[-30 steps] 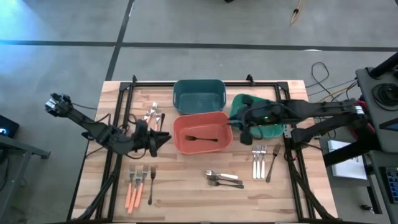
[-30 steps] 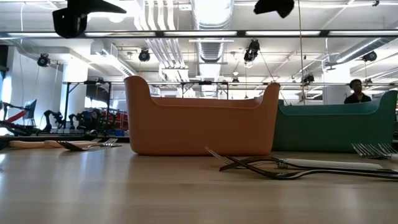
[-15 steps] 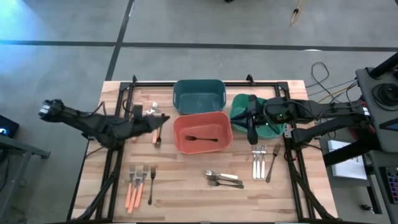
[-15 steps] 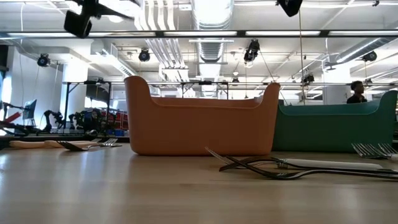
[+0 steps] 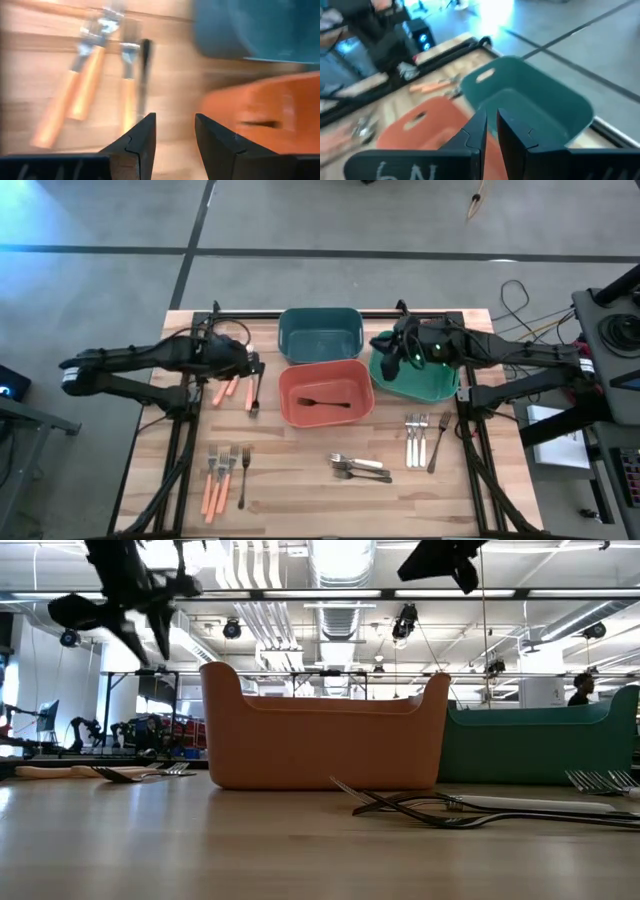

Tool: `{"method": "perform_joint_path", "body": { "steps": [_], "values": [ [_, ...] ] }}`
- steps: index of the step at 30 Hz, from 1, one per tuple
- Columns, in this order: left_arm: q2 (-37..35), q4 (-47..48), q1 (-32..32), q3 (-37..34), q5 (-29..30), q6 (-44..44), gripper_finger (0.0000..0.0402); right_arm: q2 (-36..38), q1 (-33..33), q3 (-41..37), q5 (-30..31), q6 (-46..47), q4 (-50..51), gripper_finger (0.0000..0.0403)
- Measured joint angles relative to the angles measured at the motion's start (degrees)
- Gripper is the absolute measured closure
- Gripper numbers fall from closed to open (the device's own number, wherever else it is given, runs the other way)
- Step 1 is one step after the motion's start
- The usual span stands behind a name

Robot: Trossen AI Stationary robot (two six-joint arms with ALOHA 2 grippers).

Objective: Sort silverware by color (type)
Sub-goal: Put the orange fork into the blue bin

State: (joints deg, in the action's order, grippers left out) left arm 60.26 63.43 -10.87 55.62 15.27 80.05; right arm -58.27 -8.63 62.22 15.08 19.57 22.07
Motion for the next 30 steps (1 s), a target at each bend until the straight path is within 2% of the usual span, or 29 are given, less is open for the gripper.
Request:
{"method": "perform_joint_path", "body": {
  "steps": [3,8,13,18,22,30],
  "values": [
    [1.91,-1.59,-5.20,-1.76,-3.18,-6.86,0.0283,-1.47,-3.16,0.00,-0.01,-0.07,-3.28,0.0367],
    [6.43,-8.29,-15.95,-4.40,-13.14,-20.52,0.0283,-4.10,-6.70,0.00,-0.01,-0.09,-5.10,0.0367],
    [10.72,-6.90,-22.85,-4.44,-14.76,-29.57,0.0283,-6.10,-7.66,0.00,0.00,-0.74,-4.77,0.0367],
    [15.21,-6.89,-26.63,-4.42,-16.29,-37.78,0.0283,-7.63,-7.77,0.00,0.06,-2.85,-4.77,0.0367],
    [19.31,-6.92,-27.55,-4.70,-16.30,-43.93,0.0283,-8.31,-8.79,0.00,2.79,-3.14,-4.75,0.0367],
    [23.97,-7.44,-27.92,-7.43,-16.24,-47.98,0.0283,-6.02,-12.73,0.00,2.97,-4.13,-4.80,0.0367]
  ]
}}
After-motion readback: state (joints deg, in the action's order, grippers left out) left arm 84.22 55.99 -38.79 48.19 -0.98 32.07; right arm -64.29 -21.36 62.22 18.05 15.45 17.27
